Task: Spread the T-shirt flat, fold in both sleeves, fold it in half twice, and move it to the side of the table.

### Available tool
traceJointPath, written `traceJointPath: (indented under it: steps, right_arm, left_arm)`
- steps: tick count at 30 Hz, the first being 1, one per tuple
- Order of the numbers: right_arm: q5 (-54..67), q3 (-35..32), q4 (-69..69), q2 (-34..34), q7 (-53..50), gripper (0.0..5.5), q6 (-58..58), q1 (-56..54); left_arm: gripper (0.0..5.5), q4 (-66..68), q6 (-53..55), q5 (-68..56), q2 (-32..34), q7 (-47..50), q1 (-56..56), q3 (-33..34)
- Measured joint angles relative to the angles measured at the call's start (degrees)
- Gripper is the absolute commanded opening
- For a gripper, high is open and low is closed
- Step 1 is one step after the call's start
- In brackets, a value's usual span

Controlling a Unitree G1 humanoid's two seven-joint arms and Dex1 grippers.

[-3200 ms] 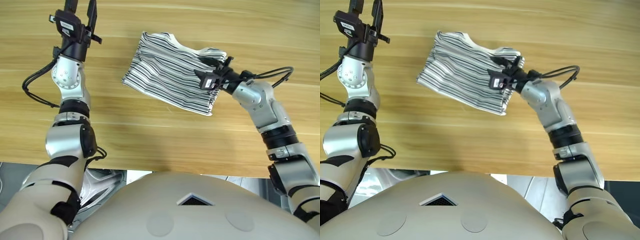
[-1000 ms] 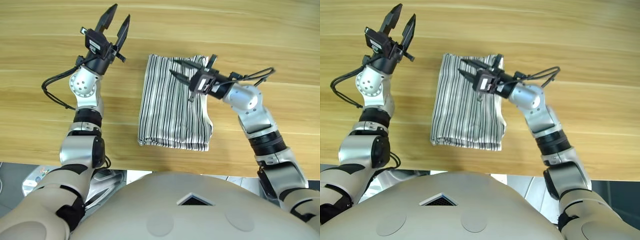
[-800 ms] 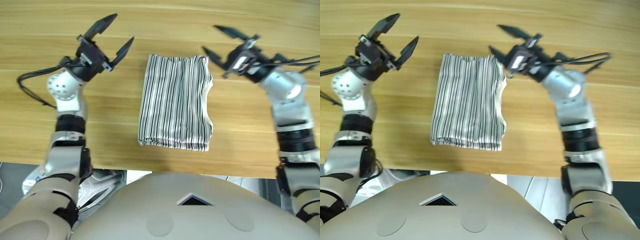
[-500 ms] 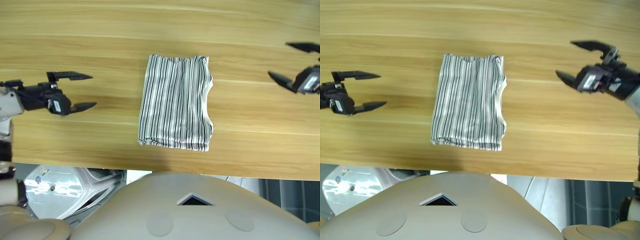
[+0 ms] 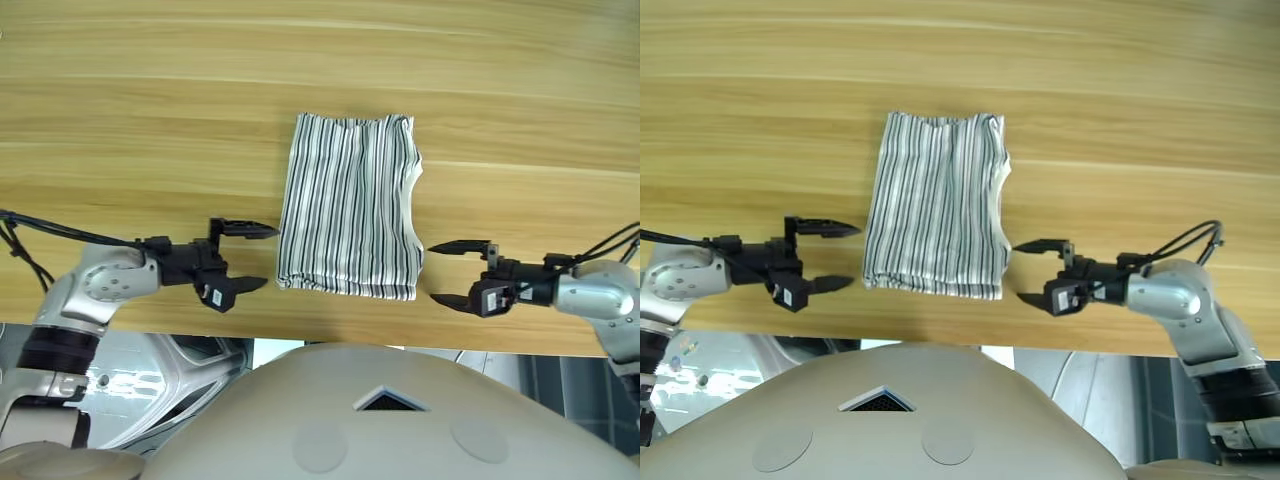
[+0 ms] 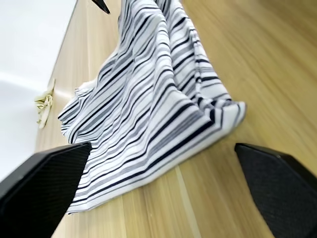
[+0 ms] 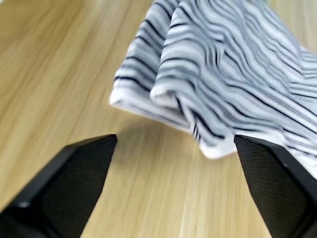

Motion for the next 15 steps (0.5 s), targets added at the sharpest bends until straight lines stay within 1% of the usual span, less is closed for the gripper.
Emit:
traceJointPath:
  steps: [6, 15]
  right_arm:
    - [0.02, 3.53, -0.48, 1.27, -1.23, 4.39, 0.30, -1.27]
    - [0.02, 6.85, -1.69, 1.61, -1.91, 4.39, 1.62, -2.46]
  left_arm:
    - [5.39, 0.99, -0.96, 1.27, -0.12, 3.69, -0.64, -3.63]
    - [5.39, 1.36, -1.46, 1.15, 0.81, 5.15, -2.44, -7.60]
